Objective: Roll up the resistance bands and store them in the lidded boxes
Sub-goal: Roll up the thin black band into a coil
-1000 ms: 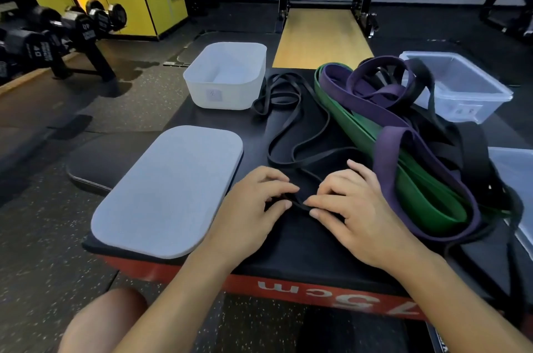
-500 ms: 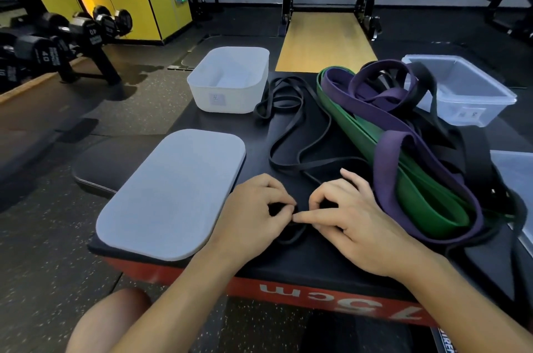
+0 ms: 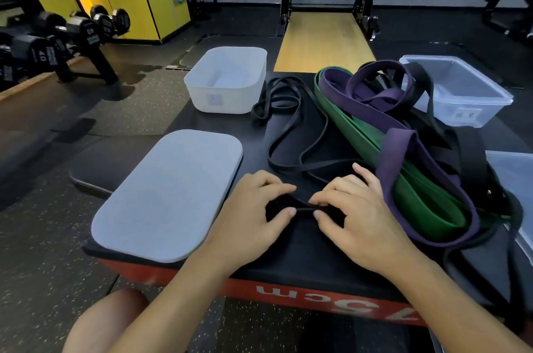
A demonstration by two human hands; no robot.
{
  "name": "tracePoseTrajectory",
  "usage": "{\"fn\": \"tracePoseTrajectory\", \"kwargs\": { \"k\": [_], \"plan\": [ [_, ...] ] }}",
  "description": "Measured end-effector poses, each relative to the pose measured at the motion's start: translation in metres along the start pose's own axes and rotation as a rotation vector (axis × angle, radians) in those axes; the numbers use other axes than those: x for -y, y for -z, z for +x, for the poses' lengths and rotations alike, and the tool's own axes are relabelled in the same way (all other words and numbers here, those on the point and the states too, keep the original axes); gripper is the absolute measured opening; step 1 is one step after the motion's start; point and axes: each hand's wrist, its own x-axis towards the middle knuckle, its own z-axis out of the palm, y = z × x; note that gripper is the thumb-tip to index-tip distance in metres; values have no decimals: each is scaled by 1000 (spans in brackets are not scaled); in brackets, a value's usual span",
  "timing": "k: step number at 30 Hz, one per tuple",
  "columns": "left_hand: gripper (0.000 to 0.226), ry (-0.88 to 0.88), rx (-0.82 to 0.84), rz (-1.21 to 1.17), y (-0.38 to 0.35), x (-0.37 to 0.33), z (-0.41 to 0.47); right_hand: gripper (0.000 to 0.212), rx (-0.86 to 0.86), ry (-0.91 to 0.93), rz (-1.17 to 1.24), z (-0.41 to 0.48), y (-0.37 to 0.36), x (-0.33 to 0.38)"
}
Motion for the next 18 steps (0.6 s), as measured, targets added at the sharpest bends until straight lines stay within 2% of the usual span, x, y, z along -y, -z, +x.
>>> {"fn": "tracePoseTrajectory", "kwargs": {
  "k": [7, 12, 18],
  "plan": [
    [12, -24, 45, 58, -1, -5, 1, 25, -20, -8, -24, 0, -1, -2],
    [35, -104, 50, 107, -3, -9, -1, 26, 23, 14, 22, -1, 0, -2],
    [25, -93, 14, 104, -2, -6, -3, 24, 78, 113, 61, -2, 2, -3]
  ]
}}
